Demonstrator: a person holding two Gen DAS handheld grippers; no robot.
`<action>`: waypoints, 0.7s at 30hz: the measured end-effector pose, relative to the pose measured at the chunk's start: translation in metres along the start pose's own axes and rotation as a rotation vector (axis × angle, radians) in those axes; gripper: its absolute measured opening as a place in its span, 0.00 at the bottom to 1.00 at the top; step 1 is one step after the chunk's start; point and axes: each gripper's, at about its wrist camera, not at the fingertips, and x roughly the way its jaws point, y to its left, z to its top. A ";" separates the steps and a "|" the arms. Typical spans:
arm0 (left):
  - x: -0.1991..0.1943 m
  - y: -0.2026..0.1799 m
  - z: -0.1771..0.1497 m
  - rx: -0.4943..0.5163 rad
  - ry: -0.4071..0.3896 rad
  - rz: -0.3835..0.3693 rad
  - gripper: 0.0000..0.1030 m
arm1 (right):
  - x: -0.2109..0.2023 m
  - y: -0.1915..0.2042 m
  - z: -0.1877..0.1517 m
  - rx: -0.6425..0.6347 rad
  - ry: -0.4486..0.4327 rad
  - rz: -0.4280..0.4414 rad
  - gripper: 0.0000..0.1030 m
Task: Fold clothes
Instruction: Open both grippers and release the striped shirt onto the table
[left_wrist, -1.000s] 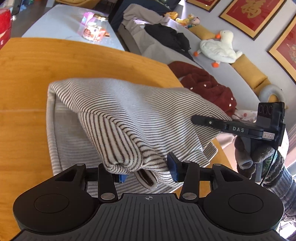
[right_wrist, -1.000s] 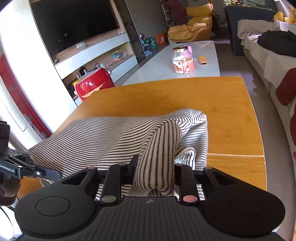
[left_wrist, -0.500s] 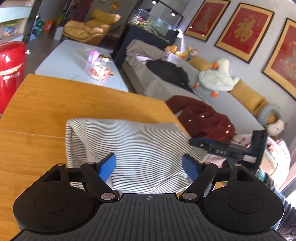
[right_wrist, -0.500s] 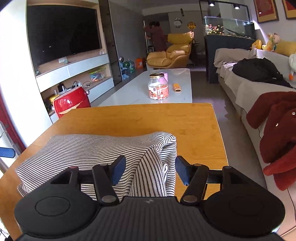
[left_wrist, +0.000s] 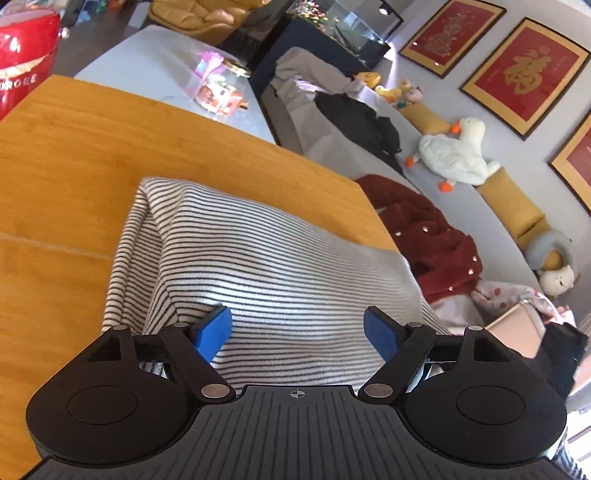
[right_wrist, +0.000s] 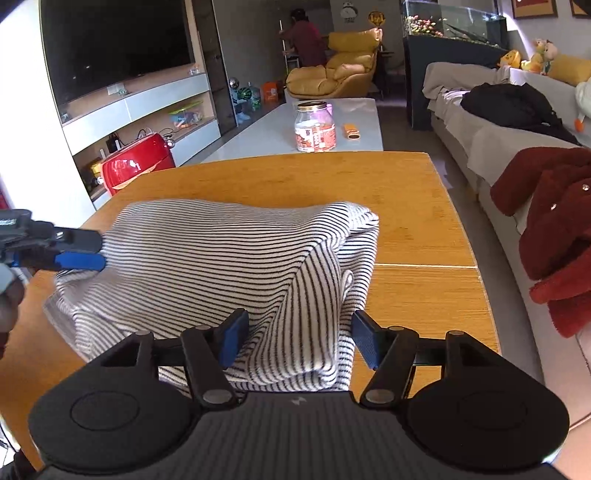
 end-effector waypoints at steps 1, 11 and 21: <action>0.002 0.002 0.007 0.005 -0.008 0.027 0.81 | -0.004 0.002 0.001 -0.001 -0.012 0.016 0.63; -0.027 -0.046 -0.002 0.092 -0.041 0.013 0.92 | -0.004 -0.009 0.049 -0.072 -0.144 -0.054 0.88; 0.014 -0.043 -0.025 0.055 0.088 -0.034 0.92 | 0.060 0.006 0.040 -0.174 -0.014 -0.090 0.91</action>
